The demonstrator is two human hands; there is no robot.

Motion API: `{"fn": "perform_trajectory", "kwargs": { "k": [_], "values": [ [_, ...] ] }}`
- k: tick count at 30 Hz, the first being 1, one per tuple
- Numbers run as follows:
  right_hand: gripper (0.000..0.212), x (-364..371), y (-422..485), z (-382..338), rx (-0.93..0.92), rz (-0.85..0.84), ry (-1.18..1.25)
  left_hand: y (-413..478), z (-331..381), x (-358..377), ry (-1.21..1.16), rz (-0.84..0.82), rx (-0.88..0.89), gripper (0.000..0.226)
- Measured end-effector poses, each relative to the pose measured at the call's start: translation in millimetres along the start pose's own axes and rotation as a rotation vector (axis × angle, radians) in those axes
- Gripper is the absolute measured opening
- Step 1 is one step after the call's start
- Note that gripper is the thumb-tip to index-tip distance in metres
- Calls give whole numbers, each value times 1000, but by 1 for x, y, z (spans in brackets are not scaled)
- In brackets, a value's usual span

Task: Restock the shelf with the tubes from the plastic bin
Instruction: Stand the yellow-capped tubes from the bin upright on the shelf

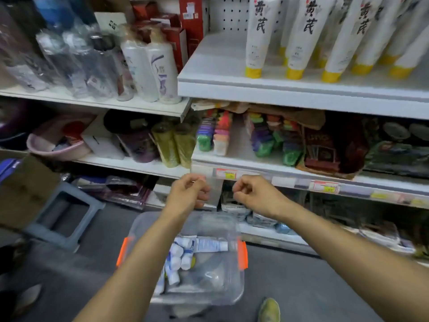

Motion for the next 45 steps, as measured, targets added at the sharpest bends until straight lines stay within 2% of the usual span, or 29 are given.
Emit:
{"fn": "perform_trajectory", "kwargs": {
  "k": [3,6,10,14,17,19,20,23,26,28,30,35,41,45],
  "values": [
    [12,56,0,9,65,-141,47,8,-46,-35,11,74,-117,9],
    [8,105,6,26,131,-283,61,15,-92,-63,0,138,-241,10],
    [10,168,18,55,210,-404,75,28,-153,-88,-17,258,-403,11],
    [18,230,25,80,277,-497,35,36,-211,-98,-58,326,-605,6],
    [20,269,26,99,349,-542,5,43,-256,-96,-120,379,-731,17],
    [28,290,28,111,388,-554,-18,48,-281,-91,-139,444,-819,11],
    [29,299,29,116,408,-562,-37,50,-295,-89,-155,469,-854,17],
    [29,323,35,131,450,-560,-105,55,-329,-77,-281,494,-963,42],
    [16,343,42,145,476,-538,-116,61,-358,-67,-390,561,-1041,39],
    [38,359,46,157,487,-501,-132,66,-366,-62,-478,636,-1057,31],
    [55,377,46,170,514,-449,-133,74,-380,-56,-596,697,-1039,36],
    [79,415,42,191,555,-378,-69,90,-413,-51,-668,638,-1117,24],
    [77,433,44,203,538,-282,9,96,-417,-36,-1023,764,-1065,26],
    [65,432,42,203,525,-272,99,97,-422,-36,-979,774,-1090,19]
  ]
}}
Point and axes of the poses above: each hand's wrist, its own y-axis towards the middle knuckle, its own x-axis out of the palm, z = x × y, the point moved 1 cm from there along y, towards the middle knuckle, and after that the axes turned 7 degrees about z, right-handed, at the moved point
